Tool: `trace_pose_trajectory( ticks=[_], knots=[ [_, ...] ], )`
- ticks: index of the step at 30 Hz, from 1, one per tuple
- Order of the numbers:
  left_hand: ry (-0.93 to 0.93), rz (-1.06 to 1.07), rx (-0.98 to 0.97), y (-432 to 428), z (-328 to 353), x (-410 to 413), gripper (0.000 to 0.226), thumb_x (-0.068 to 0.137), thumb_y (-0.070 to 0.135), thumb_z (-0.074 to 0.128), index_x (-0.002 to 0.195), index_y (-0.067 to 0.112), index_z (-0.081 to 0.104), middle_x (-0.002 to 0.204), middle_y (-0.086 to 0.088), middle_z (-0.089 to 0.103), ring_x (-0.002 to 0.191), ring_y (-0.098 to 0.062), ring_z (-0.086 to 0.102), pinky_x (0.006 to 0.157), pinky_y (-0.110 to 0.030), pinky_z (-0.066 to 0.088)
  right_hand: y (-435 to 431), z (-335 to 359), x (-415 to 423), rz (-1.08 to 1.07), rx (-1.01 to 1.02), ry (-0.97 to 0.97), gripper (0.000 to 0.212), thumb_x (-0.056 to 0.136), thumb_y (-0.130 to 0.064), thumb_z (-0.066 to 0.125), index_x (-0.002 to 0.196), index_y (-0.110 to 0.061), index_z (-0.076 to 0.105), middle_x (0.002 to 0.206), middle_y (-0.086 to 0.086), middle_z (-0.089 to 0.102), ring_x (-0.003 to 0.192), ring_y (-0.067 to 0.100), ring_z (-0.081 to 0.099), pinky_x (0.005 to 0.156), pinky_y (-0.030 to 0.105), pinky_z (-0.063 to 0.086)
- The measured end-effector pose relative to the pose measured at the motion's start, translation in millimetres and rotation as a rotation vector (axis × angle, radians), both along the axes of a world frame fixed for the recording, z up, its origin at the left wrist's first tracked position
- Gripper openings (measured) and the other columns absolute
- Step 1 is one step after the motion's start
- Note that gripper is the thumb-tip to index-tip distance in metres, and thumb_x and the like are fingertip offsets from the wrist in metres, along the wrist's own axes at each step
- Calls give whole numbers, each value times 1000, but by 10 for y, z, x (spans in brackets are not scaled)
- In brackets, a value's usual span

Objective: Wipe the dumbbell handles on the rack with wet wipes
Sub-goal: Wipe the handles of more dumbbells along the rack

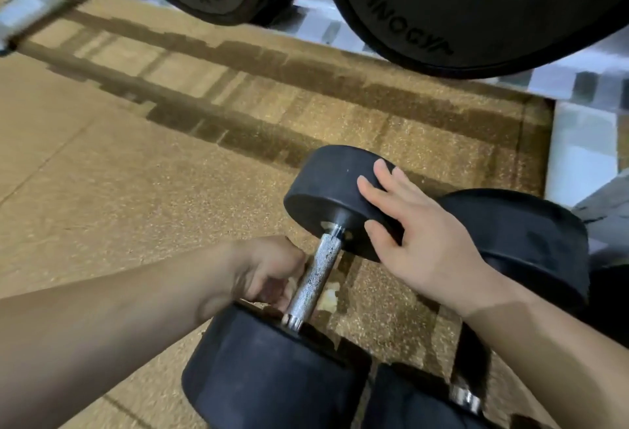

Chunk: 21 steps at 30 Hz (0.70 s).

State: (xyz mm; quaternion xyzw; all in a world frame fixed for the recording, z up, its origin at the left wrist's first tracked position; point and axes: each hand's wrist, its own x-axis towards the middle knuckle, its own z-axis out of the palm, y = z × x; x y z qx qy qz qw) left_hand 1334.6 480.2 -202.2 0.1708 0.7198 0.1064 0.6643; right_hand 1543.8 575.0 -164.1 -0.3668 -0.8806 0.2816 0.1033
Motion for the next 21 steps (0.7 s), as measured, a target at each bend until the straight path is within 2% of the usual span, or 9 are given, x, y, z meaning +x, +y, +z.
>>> trace_pose_trajectory(
  ticks=[2, 4, 6, 8, 9, 12, 15, 18, 21],
  knots=[
    [-109, 77, 81, 139, 95, 52, 40, 93, -18, 29, 107, -11, 66, 74, -18, 74, 60, -24, 72, 53, -33, 57, -11, -5, -9, -9, -18, 5, 57, 105, -34, 54, 154, -55, 33, 163, -37, 6, 153, -12, -1, 106, 16, 35],
    [-110, 257, 154, 296, 100, 76, 38, 97, -19, 28, 101, -5, 63, 66, -14, 72, 52, -19, 70, 46, -27, 56, -25, -4, -25, -25, -19, 5, 58, 105, -33, 54, 155, -54, 33, 164, -36, 6, 154, -11, 0, 109, 23, 41],
    [-151, 317, 218, 328, 59, 108, 33, 101, -14, 35, 100, -6, 66, 76, -16, 75, 62, -19, 74, 53, -26, 58, -44, -13, -40, -37, -19, -3, 60, 104, -32, 54, 156, -53, 32, 165, -34, 6, 155, -9, 0, 111, 27, 44],
    [-93, 124, 220, 153, -21, 71, 29, 98, -9, 45, 114, -5, 69, 102, -21, 76, 89, -29, 75, 77, -39, 64, -53, -21, -34, -38, -12, -8, 61, 104, -32, 54, 156, -52, 31, 167, -32, 6, 155, -8, 0, 111, 28, 45],
    [-19, -18, 175, 30, -20, 26, 29, 94, -10, 48, 115, -4, 68, 104, -21, 74, 90, -33, 73, 84, -46, 64, -47, -25, -30, -35, -10, -10, 61, 104, -32, 53, 157, -52, 30, 168, -31, 6, 155, -8, 0, 110, 28, 46],
    [83, -156, 1, -118, 14, -130, 28, 90, -16, 50, 112, -2, 61, 88, -22, 64, 70, -27, 68, 59, -33, 61, -32, -18, -3, -25, -12, -15, 60, 105, -33, 53, 157, -53, 30, 167, -33, 5, 155, -9, -1, 108, 29, 47],
    [-28, 102, 115, 108, 89, -4, 27, 95, -13, 44, 108, -4, 66, 93, -22, 70, 65, -21, 70, 54, -26, 51, -40, -39, -2, -23, -21, -16, 62, 104, -32, 53, 157, -53, 29, 167, -33, 4, 155, -9, -2, 108, 31, 49],
    [320, 107, 339, 293, 37, 182, 21, 95, 4, 47, 99, 2, 67, 85, -14, 70, 61, -20, 65, 61, -39, 61, -21, -61, -15, -12, -10, -19, 63, 104, -32, 53, 158, -52, 27, 168, -32, 2, 155, -8, -3, 110, 34, 48],
    [613, -383, 374, 39, 173, 263, 22, 94, 15, 50, 76, 6, 58, 73, -5, 63, 66, -19, 57, 60, -32, 51, -12, -60, 21, 0, -15, -34, 64, 104, -30, 52, 158, -52, 26, 168, -32, 0, 156, -7, -4, 105, 34, 52]
  ],
)
